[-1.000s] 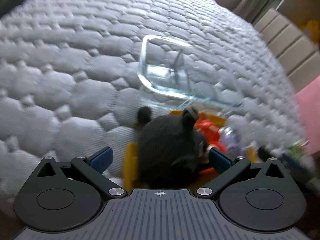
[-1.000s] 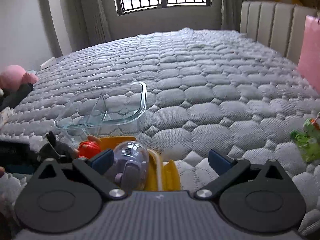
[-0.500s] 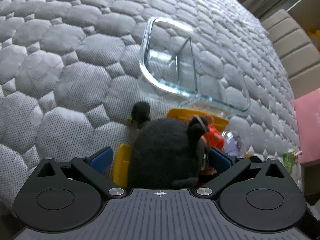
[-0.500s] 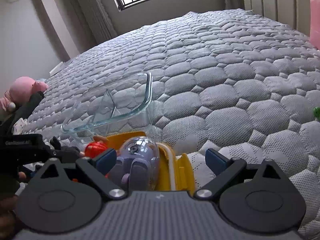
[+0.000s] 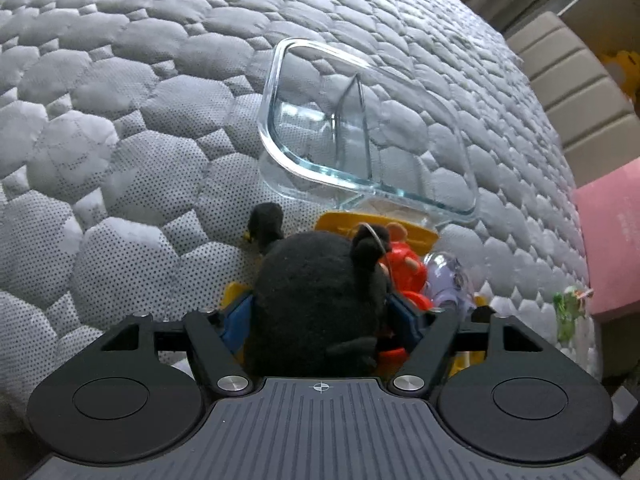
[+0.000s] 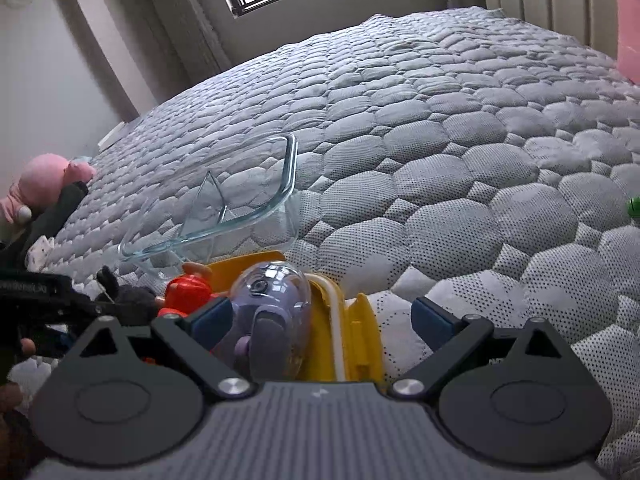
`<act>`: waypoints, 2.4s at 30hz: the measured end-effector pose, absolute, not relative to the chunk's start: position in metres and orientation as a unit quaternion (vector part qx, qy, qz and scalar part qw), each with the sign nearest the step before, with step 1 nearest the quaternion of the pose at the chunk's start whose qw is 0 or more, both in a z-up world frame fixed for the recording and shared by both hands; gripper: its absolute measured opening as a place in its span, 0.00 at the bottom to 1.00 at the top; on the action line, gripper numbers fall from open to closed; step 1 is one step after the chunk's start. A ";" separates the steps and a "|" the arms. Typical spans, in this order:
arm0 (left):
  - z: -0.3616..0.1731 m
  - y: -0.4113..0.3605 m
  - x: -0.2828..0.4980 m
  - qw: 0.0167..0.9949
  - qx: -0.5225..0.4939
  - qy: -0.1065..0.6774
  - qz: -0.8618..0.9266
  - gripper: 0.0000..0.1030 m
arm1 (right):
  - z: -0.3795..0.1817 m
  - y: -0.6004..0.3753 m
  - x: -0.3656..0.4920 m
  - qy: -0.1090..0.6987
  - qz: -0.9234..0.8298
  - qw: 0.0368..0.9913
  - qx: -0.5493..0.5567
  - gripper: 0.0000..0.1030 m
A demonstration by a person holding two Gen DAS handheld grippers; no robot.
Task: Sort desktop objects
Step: 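Lower the left gripper onto the black plush toy and close it, then lift the black plush with the left gripper toward the glass container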
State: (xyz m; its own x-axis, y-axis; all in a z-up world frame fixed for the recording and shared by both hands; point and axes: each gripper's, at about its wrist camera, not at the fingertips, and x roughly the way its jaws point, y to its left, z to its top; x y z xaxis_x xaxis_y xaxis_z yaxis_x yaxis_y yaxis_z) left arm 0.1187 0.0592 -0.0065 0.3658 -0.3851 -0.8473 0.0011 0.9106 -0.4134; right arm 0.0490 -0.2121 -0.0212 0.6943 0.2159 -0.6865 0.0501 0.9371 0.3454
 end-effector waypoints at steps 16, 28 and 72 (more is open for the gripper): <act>0.056 0.056 0.107 0.846 -0.128 0.499 -0.139 0.70 | -0.021 -0.225 0.039 0.385 0.049 0.902 0.189 0.94; 0.077 0.014 0.212 0.864 -0.037 0.488 -0.115 0.70 | -0.026 -0.240 0.037 0.366 0.051 0.901 0.226 0.94; 0.043 0.011 0.227 0.846 -0.098 0.510 -0.123 0.91 | -0.040 -0.244 0.036 0.374 0.043 0.898 0.228 0.95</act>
State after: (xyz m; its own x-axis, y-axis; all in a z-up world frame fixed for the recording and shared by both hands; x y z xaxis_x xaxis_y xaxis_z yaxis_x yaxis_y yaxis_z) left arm 0.2271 0.0108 0.0433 0.4496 -0.3075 -0.8386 0.1082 0.9507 -0.2906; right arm 0.0358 -0.2436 -0.0402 0.7167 0.2468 -0.6522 0.0937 0.8927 0.4408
